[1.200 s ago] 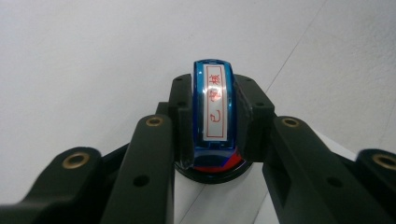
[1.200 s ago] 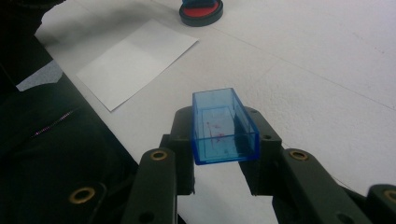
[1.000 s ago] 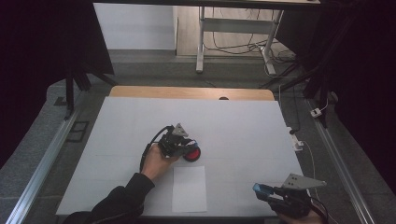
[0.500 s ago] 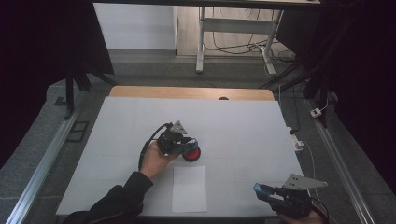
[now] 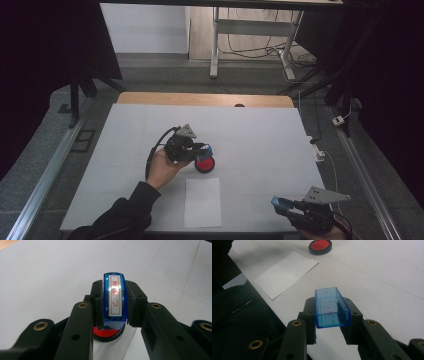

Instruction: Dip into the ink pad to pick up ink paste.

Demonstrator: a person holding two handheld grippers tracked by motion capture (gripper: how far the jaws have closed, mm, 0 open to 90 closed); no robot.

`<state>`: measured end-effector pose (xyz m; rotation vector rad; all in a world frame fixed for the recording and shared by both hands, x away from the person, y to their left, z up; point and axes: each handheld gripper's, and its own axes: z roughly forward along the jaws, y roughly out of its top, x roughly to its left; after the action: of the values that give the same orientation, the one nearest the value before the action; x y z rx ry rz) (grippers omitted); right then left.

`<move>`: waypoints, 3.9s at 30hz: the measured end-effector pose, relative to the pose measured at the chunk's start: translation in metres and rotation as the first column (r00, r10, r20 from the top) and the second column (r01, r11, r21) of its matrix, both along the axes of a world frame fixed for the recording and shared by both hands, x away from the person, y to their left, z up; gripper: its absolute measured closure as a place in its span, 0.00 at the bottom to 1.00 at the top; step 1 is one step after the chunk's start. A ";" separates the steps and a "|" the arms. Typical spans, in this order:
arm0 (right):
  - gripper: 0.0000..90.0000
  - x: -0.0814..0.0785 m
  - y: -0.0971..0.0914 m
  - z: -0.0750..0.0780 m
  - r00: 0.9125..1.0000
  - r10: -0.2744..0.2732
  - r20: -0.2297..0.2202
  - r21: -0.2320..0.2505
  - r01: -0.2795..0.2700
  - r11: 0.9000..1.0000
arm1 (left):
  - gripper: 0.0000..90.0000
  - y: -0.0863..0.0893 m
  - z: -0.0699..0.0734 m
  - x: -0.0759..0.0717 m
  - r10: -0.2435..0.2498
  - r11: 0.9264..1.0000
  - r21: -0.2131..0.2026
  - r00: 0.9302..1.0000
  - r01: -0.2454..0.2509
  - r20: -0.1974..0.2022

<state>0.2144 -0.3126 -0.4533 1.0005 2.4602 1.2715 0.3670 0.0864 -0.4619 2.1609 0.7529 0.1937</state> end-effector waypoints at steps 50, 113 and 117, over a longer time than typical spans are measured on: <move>0.76 0.000 0.003 -0.001 1.000 0.012 -0.008 -0.022 -0.012 1.000 | 0.79 -0.025 -0.026 -0.007 0.011 0.988 0.152 1.000 -0.015 0.028; 0.76 -0.001 0.003 -0.001 1.000 0.024 -0.006 -0.026 -0.024 0.999 | 0.78 -0.013 -0.009 -0.010 -0.025 0.998 0.058 0.999 0.024 0.021; 0.76 -0.001 0.003 -0.001 1.000 0.025 -0.005 -0.025 -0.025 0.999 | 0.78 -0.012 -0.004 -0.014 -0.045 0.998 0.040 0.999 0.044 0.017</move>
<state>0.2133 -0.3101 -0.4540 0.9710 2.4937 1.2445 0.3530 0.0744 -0.4656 2.2090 0.6953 0.2061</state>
